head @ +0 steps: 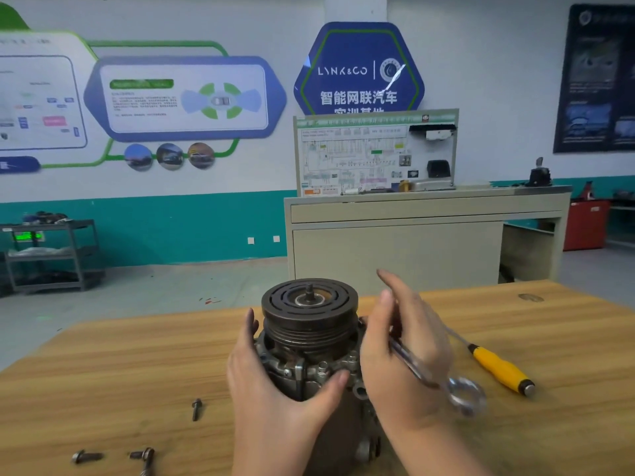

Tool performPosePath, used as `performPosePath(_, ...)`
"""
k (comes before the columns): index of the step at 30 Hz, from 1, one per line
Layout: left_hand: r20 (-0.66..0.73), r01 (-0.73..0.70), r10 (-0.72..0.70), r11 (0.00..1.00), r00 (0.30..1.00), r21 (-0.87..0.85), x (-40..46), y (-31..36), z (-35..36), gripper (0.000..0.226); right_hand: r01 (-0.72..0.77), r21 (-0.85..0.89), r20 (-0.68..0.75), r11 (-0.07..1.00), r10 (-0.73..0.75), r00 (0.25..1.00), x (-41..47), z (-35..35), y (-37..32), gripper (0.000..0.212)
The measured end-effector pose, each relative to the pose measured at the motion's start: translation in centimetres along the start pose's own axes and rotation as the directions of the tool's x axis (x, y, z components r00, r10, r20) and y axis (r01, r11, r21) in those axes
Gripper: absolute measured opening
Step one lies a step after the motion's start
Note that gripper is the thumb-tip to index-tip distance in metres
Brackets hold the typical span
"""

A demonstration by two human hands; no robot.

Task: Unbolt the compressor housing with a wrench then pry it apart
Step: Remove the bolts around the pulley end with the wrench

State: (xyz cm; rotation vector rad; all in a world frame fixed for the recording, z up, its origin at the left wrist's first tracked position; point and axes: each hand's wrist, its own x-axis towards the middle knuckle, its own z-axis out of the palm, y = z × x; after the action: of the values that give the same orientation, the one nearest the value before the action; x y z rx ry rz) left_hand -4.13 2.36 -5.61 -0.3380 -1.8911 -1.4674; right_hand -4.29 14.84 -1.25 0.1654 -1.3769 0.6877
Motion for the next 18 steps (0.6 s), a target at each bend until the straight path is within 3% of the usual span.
performPosePath(2, -0.006, 0.004, -0.003, 1.000, 1.000, 0.023, 0.1, -0.1, 0.1, 0.119, -0.202, 0.147, -0.021, 0.968, 0.207, 0.978, -0.2, 0.1, 0.3, 0.027)
performPosePath(5, -0.017, 0.003, -0.003, 1.000, 1.000, 0.031, 0.1, -0.3, 0.2, 0.122, -0.449, 0.398, 0.029, 0.800, 0.478, 0.878, 0.0, 0.4, 1.6, 0.032)
performPosePath(7, -0.030, 0.008, -0.007, 1.000, 1.000, 0.019, 0.0, -0.3, 0.4, 0.121, -0.601, 0.502, 0.103, 0.622, 0.647, 0.755, 0.9, 0.7, 3.0, 0.040)
performPosePath(9, -0.045, 0.010, -0.010, 1.000, 0.999, -0.003, 0.0, -0.1, 0.5, 0.115, -0.747, 0.541, 0.267, 0.386, 0.764, 0.588, 1.9, 1.3, 4.7, 0.043)
performPosePath(11, -0.064, 0.006, -0.008, 1.000, 0.998, -0.028, 0.1, 0.1, 0.6, 0.108, -0.842, 0.526, 0.509, 0.118, 0.749, 0.423, 2.8, 2.3, 6.7, 0.038)
performPosePath(14, -0.094, -0.011, 0.004, 0.998, 0.996, -0.068, 0.1, 0.0, 0.7, 0.107, -0.927, 0.322, 0.822, -0.191, 0.542, 0.174, 3.9, 4.8, 8.8, 0.035)
performPosePath(16, -0.101, -0.014, 0.004, 0.995, 0.995, -0.098, -0.1, -0.2, 0.9, 0.107, -0.959, 0.092, 0.940, -0.269, 0.342, -0.005, 4.2, 6.9, 9.3, 0.035)
performPosePath(18, -0.101, -0.013, 0.002, 0.994, 0.995, -0.111, -0.2, -0.3, 1.0, 0.108, -0.977, -0.151, 0.959, -0.148, 0.218, -0.181, 4.0, 9.0, 9.6, 0.028)
